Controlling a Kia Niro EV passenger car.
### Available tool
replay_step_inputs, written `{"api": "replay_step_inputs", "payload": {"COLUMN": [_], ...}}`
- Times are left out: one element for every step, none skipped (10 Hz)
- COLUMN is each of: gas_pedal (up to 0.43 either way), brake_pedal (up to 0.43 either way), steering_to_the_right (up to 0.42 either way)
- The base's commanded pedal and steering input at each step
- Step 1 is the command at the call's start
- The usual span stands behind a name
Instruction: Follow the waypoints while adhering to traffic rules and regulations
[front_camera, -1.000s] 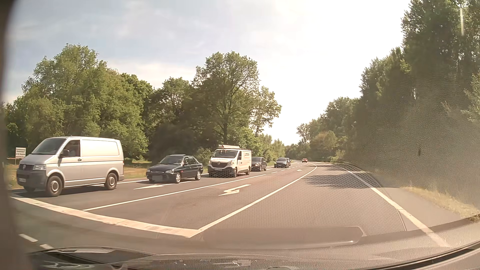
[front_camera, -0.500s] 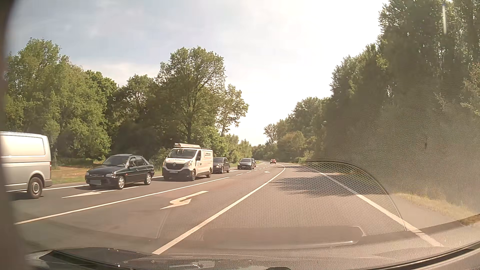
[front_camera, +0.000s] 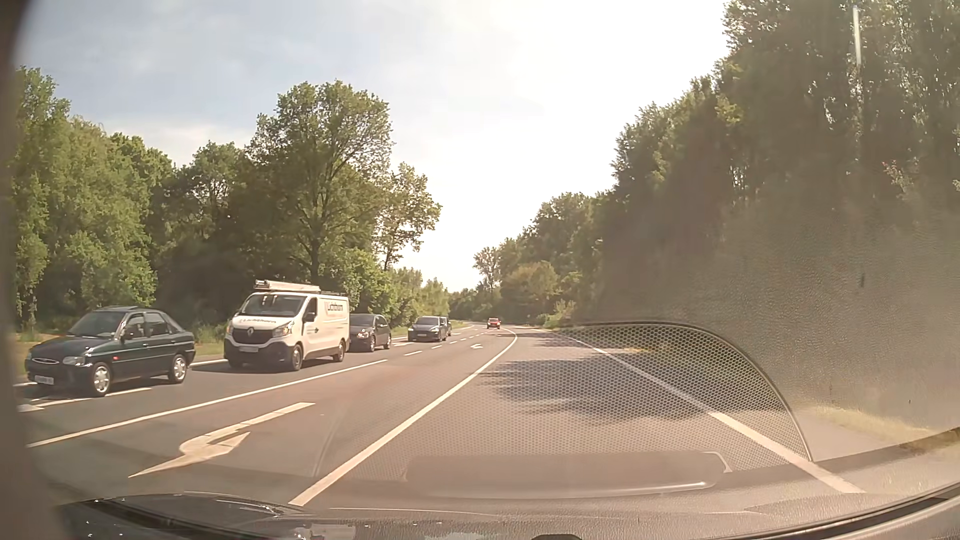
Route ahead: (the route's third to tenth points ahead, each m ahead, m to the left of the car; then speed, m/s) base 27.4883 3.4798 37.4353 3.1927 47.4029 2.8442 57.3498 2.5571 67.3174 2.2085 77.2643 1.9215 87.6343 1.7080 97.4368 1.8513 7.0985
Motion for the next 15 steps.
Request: {"api": "replay_step_inputs", "payload": {"gas_pedal": [0.370,0.370,0.370,0.370,0.370,0.370,0.370,0.378,0.390,0.390,0.390,0.390,0.390,0.390,0.390], "brake_pedal": [0.000,0.000,0.000,0.000,0.000,0.000,0.000,0.000,0.000,0.000,0.000,0.000,0.000,0.000,0.000], "steering_to_the_right": [0.083,0.073,0.062,0.054,0.043,0.033,0.018,0.006,-0.003,-0.010,-0.018,-0.024,-0.025,-0.024,-0.023]}}
